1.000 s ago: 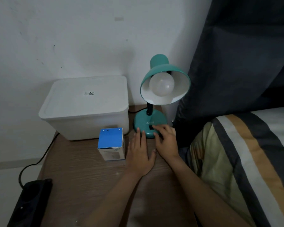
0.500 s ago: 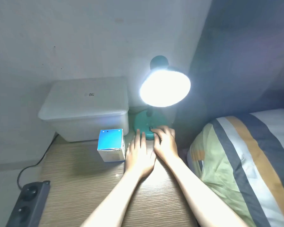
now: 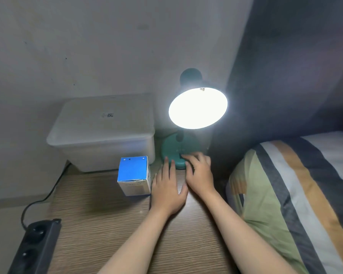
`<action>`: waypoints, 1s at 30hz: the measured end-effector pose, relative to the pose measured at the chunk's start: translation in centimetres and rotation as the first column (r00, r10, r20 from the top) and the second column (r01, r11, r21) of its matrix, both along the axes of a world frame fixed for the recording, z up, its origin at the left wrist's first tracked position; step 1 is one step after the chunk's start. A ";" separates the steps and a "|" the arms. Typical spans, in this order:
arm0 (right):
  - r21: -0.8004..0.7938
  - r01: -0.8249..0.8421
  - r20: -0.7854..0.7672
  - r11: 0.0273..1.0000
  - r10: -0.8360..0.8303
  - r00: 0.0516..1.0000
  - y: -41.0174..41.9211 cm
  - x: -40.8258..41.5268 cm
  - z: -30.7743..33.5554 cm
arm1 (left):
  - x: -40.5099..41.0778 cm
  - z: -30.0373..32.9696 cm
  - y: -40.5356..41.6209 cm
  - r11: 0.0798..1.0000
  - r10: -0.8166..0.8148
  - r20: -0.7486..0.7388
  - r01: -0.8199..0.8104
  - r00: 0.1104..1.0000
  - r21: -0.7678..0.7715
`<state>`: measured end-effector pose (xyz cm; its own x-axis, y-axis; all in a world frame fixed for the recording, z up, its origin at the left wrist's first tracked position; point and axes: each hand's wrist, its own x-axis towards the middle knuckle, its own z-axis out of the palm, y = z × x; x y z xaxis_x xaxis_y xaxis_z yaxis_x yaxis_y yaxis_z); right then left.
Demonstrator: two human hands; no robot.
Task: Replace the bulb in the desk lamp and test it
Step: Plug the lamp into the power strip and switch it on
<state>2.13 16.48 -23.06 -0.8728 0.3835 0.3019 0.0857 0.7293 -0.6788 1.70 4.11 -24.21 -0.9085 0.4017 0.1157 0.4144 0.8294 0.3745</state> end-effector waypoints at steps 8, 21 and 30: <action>-0.001 -0.024 0.027 1.000 0.024 0.999 -0.2 0.1 0.3 | 0.0 -0.1 0.1 1.000 -0.005 -0.020 0.005 1.000 0.001; -0.008 -0.027 0.034 1.000 0.027 0.999 0.0 -0.1 0.1 | 0.0 -0.1 0.1 1.000 -0.005 -0.025 0.005 1.000 0.008; 0.047 -0.040 0.069 0.998 0.037 0.997 0.2 -0.3 0.1 | 0.0 -0.1 -0.1 0.999 -0.045 0.009 0.045 0.999 0.019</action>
